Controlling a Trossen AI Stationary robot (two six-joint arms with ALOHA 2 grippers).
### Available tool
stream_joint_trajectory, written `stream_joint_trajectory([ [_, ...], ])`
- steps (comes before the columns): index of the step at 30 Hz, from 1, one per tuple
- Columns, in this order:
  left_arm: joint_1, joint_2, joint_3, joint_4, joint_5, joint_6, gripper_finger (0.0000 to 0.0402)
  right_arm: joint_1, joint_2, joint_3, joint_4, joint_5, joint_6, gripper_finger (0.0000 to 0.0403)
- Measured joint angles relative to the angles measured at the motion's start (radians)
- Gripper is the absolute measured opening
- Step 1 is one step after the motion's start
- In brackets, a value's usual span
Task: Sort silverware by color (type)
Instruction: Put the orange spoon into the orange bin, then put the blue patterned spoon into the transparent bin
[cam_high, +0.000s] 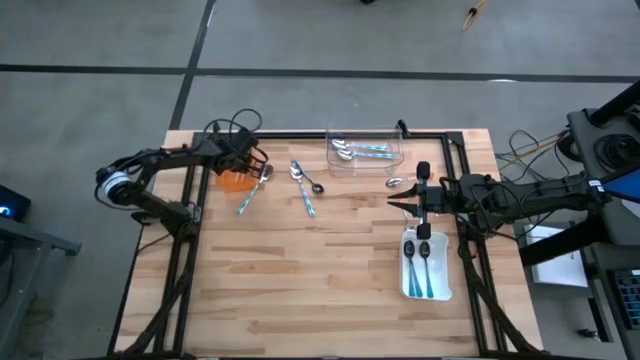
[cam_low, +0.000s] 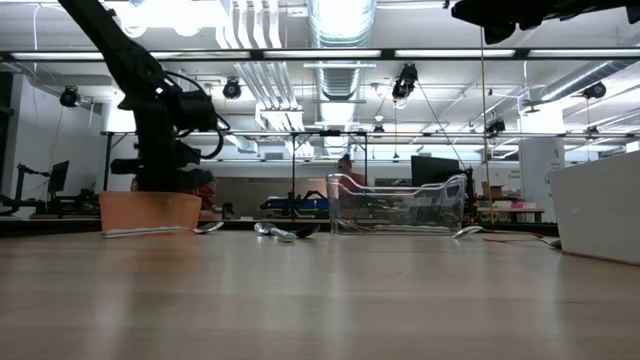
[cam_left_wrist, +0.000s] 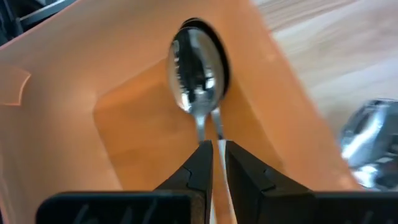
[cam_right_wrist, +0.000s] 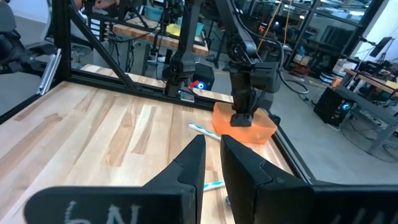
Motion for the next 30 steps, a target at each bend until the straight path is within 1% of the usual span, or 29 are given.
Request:
stream_joint_trajectory([
  [9, -0.121, -0.078, 0.0, 0.01, -0.001, 0.005, 0.0027, 0.0, 0.0, 0.0, 0.0, 0.005, 0.007, 0.0043],
  [11, -0.156, -0.106, 0.0, 0.027, -0.001, 0.017, 0.0027, 0.0, 0.0, 0.0, 0.001, 0.032, 0.021, 0.0043],
  [14, -0.211, -0.156, 0.0, 0.064, -0.001, 0.043, 0.0027, 0.0, 0.002, 0.0, 0.001, 0.1, 0.048, 0.0043],
  [16, -0.245, -0.19, 0.0, 0.077, -0.02, 0.045, 0.0027, 0.0, 0.008, 0.0, 0.002, 0.131, 0.063, 0.0043],
  [20, -0.289, -0.26, 0.0, 0.07, -0.052, 0.057, 0.0027, 0.0, 0.026, 0.0, 0.012, 0.137, 0.07, 0.0043],
  [25, -0.337, -0.344, 0.0, 0.061, -0.051, 0.061, 0.0027, 0.0, 0.077, 0.018, 0.032, 0.138, 0.123, 0.0043],
  [30, -0.417, -0.399, 0.0, 0.068, -0.051, 0.084, 0.0027, 0.0, 0.172, 0.048, 0.039, 0.151, 0.206, 0.0043],
])
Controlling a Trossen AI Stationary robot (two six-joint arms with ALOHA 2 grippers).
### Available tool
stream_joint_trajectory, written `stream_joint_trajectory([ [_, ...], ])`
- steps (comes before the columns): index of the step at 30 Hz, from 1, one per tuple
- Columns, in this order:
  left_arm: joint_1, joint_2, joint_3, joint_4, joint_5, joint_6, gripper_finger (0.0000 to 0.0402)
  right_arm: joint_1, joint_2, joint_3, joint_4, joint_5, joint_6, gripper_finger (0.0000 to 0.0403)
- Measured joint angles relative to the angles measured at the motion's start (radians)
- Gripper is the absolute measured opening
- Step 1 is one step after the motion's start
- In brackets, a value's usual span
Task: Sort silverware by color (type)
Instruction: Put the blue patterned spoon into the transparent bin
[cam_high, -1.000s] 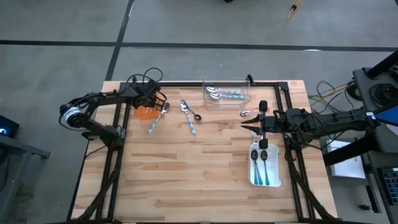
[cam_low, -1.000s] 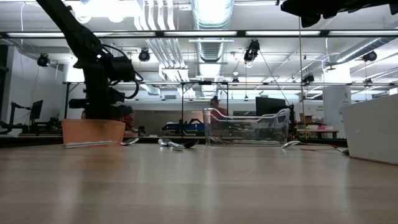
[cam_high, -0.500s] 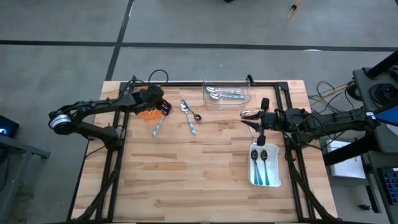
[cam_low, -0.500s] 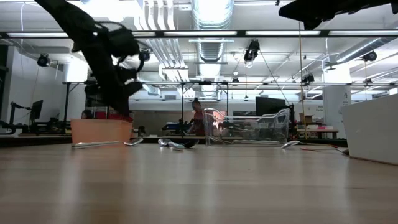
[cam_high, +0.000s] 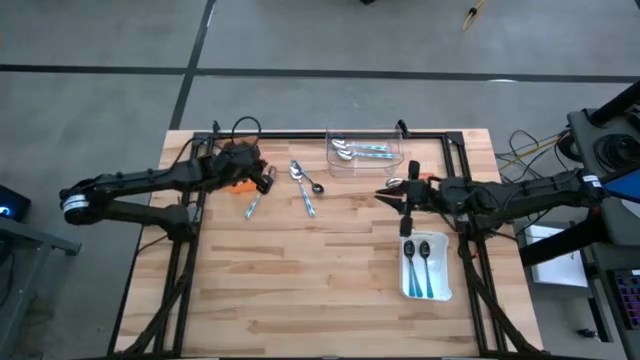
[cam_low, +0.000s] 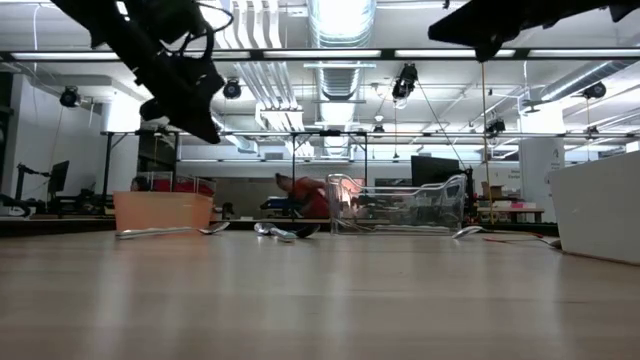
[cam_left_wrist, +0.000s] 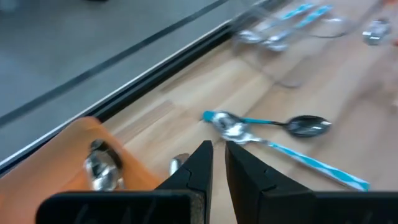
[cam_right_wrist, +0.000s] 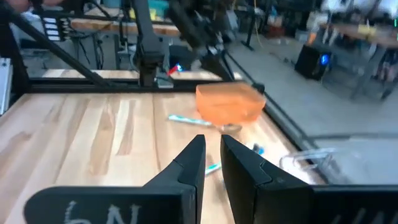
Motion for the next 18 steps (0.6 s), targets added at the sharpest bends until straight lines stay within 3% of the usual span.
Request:
stream_joint_trajectory([
  [5, -0.103, -0.007, 0.0, 0.028, -0.001, 0.022, 0.0027, 0.0, 0.147, 0.013, 0.015, 0.011, 0.134, 0.0043],
  [12, -0.221, 0.008, 0.0, 0.14, -0.003, 0.137, 0.0027, -0.004, 0.363, 0.097, -0.008, 0.118, 0.286, 0.0043],
  [18, -0.248, 0.022, 0.0, 0.183, -0.003, 0.197, 0.0027, -0.023, 0.501, 0.285, -0.23, 0.108, 0.366, 0.0043],
])
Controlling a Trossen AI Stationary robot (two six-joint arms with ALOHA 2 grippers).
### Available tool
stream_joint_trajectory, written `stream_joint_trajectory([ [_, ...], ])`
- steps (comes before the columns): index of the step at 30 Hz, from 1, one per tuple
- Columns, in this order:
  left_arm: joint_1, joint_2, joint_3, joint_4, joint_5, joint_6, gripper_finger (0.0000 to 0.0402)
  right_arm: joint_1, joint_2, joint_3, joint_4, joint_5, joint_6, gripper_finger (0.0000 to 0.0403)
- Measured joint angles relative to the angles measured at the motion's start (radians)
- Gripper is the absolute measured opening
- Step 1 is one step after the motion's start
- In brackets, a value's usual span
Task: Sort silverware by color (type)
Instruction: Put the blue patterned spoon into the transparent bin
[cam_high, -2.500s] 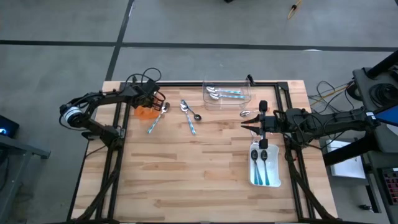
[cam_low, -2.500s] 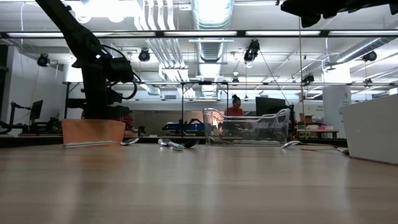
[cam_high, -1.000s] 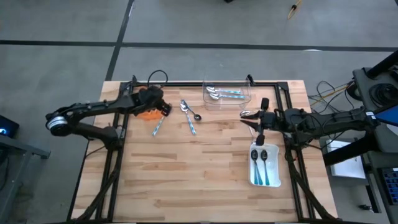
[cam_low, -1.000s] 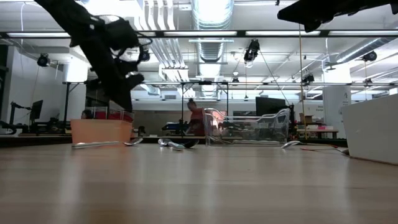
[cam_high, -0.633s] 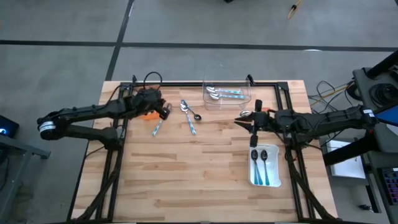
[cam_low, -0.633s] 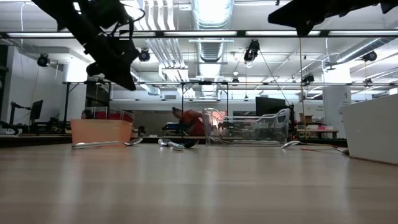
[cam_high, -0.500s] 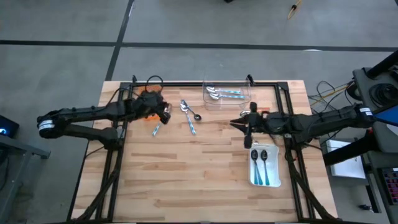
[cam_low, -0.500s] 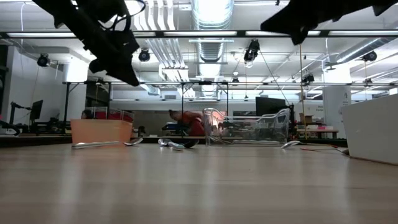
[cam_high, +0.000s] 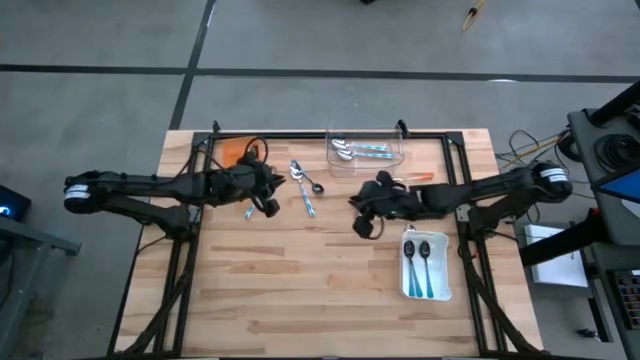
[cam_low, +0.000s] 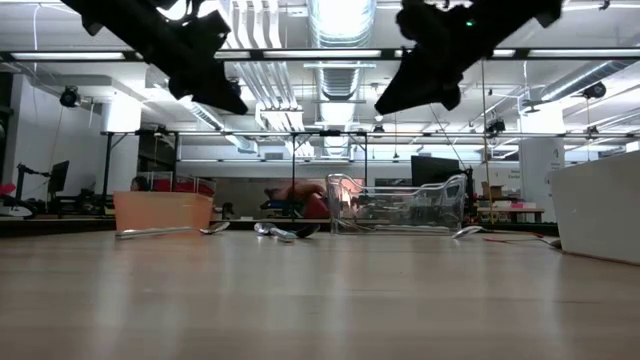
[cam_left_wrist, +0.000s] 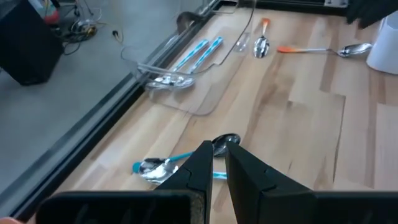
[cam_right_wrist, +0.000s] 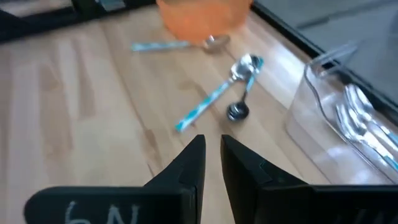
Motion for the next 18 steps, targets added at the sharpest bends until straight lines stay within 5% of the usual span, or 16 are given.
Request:
stream_joint_trajectory([
  [10, 0.001, 0.0, 0.0, -0.006, -0.082, 0.024, 0.0027, -0.039, 0.205, 0.321, -0.451, 0.0, 0.097, 0.0043],
  [18, 0.001, -0.009, -0.008, -0.01, -0.087, 0.067, 0.0027, -0.056, 0.332, 0.473, -0.519, -0.002, 0.13, 0.0043],
])
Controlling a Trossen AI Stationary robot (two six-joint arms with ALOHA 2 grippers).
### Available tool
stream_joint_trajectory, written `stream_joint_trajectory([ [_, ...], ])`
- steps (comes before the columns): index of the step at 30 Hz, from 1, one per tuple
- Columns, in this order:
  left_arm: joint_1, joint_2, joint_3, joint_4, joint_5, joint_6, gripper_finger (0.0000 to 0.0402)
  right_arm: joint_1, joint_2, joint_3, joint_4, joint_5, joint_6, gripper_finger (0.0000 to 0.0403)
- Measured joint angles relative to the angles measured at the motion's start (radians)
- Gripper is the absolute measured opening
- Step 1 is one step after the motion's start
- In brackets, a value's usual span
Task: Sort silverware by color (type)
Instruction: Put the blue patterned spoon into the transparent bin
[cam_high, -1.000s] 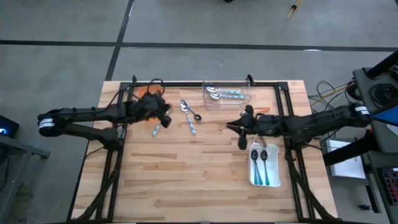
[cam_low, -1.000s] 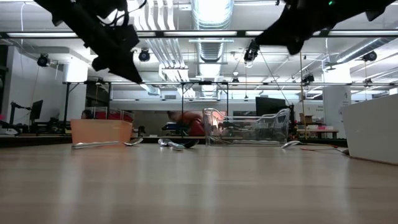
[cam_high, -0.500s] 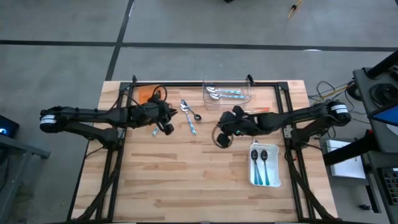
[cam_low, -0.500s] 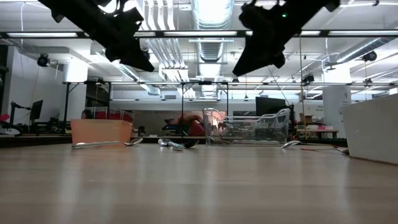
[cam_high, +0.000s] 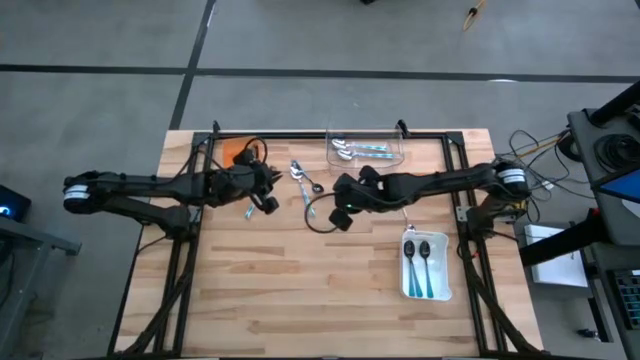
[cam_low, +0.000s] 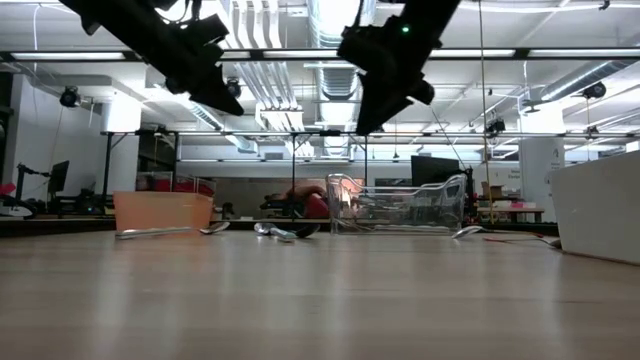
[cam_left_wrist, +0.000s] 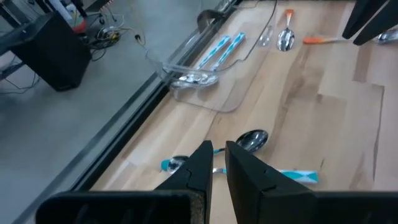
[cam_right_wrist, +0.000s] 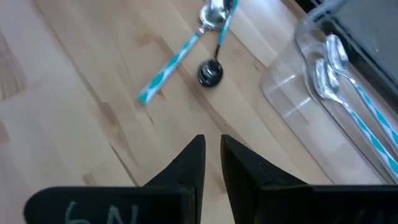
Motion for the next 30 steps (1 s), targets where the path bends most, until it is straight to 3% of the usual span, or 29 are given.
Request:
stream_joint_trajectory([
  [10, 0.0, -0.142, -0.057, 0.011, -0.001, -0.004, 0.0027, -0.046, 0.203, 0.202, 0.001, -0.011, -0.014, 0.0043],
  [20, 0.0, -0.339, -0.132, 0.046, -0.015, -0.058, 0.0027, -0.112, 0.373, 0.353, 0.0, -0.128, -0.017, 0.0043],
  [30, 0.0, -0.376, -0.151, 0.043, -0.016, -0.028, 0.0027, -0.147, 0.56, 0.543, -0.06, -0.141, 0.035, 0.0063],
])
